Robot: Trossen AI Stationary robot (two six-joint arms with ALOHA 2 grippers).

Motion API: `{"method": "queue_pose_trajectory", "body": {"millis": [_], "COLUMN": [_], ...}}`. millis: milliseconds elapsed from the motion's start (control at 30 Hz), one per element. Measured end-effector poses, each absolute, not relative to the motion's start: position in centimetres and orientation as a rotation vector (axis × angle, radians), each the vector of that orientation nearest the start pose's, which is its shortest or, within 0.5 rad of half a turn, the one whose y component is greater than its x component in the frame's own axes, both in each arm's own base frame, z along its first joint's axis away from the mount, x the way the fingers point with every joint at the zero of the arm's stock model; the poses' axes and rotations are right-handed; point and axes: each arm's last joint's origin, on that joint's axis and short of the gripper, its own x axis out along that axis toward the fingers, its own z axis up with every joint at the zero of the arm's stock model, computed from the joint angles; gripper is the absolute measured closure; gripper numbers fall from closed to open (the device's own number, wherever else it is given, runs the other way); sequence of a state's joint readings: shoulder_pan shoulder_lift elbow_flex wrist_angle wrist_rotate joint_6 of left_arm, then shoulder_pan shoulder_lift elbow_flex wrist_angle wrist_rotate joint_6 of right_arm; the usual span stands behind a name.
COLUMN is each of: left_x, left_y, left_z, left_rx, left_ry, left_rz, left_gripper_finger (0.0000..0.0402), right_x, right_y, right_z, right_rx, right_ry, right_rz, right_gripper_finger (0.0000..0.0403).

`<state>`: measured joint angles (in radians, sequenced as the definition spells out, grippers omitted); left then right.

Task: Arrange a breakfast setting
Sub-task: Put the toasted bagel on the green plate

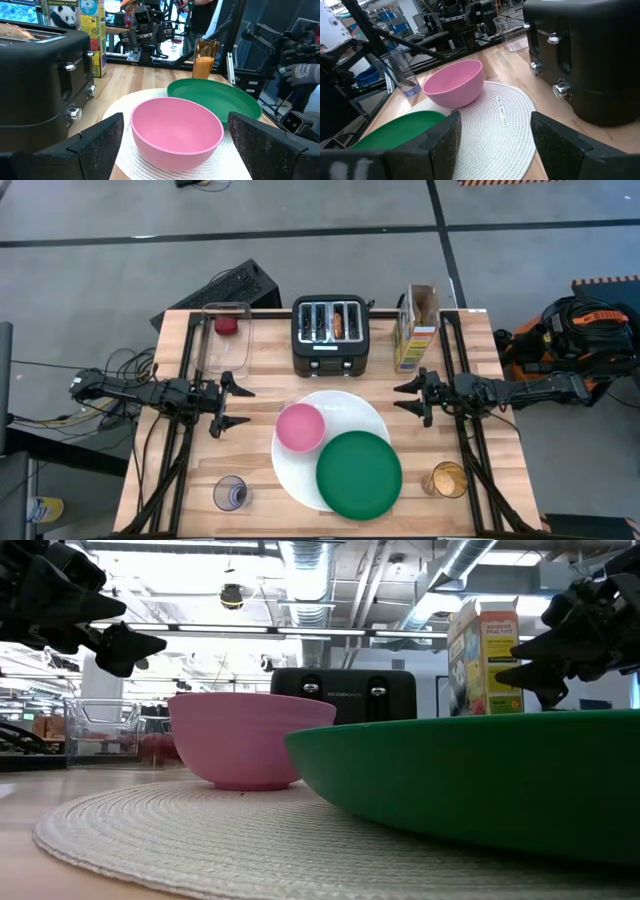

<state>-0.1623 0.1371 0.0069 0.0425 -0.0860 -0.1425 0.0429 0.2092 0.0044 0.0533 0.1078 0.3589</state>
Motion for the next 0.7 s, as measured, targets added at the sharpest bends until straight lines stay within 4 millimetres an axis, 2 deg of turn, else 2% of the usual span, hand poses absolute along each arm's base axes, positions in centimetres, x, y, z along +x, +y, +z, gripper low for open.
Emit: {"method": "queue_pose_trajectory", "body": {"millis": [167,400,533,700], "left_x": [10.4,10.4,10.4,10.4], "left_y": [-1.5,-1.5,-1.5,-1.5], "left_z": [15.9,15.9,15.9,15.9], "left_rx": [-0.132,-0.132,-0.132,-0.132], "left_ry": [0.092,0.092,0.092,0.092], "left_rz": [-0.07,-0.07,-0.07,-0.07], "left_gripper_finger": [0.0058,0.0058,0.0058,0.0058], "right_x": [11.0,11.0,11.0,11.0], "right_y": [0.2,0.2,0.2,0.0], "right_z": [15.6,15.7,16.0,16.5], "right_rx": [0.348,0.259,0.237,0.426], "right_ry": [0.107,0.093,0.072,0.042], "right_rz": [-0.086,-0.075,-0.078,-0.123], "right_gripper_finger": [0.0124,0.0012,0.0044,0.0082]}}
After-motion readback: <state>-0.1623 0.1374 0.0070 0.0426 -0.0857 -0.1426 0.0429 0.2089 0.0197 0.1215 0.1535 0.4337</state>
